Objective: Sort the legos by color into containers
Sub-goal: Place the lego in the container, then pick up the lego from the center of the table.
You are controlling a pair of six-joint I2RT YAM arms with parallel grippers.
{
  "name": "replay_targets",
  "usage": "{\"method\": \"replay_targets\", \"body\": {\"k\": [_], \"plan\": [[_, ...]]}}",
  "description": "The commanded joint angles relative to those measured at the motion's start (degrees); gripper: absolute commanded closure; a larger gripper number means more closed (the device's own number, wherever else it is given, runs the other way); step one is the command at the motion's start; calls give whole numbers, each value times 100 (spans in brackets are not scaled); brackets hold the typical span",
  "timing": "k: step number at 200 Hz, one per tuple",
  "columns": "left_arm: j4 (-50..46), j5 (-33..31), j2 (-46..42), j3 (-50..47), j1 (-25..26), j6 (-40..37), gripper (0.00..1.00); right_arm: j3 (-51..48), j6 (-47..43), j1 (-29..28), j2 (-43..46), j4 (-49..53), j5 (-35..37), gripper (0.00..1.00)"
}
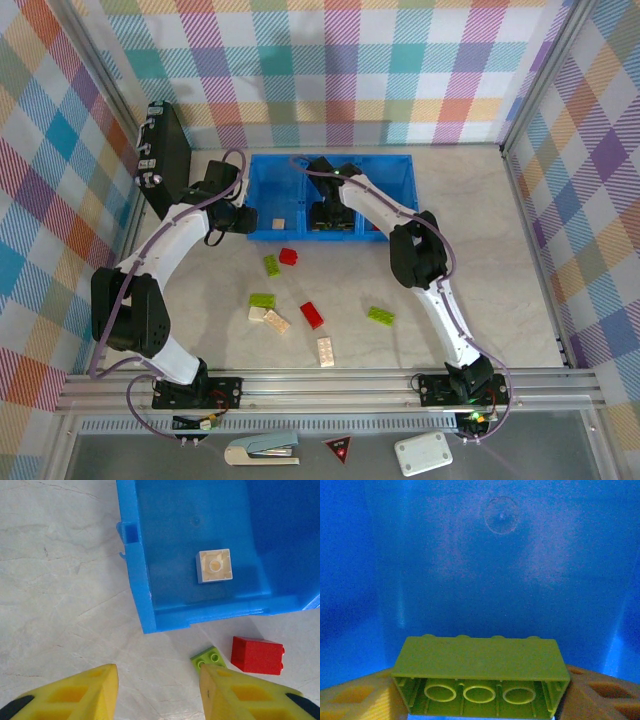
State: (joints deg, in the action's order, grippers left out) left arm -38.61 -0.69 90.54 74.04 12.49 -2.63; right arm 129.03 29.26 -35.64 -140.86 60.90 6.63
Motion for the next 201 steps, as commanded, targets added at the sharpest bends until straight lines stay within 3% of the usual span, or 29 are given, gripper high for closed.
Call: {"method": "replay_targets", "body": {"k": [1,126,201], "plan": [[55,7,-151,-77,-69,-55,53,267,-58,10,88,320,18,28],[66,-54,-154,-105,-71,-56,53,447,-87,-117,927,578,-41,26],[83,-94,-186,-106,-71,-72,53,79,18,-362,1355,526,63,26]]}}
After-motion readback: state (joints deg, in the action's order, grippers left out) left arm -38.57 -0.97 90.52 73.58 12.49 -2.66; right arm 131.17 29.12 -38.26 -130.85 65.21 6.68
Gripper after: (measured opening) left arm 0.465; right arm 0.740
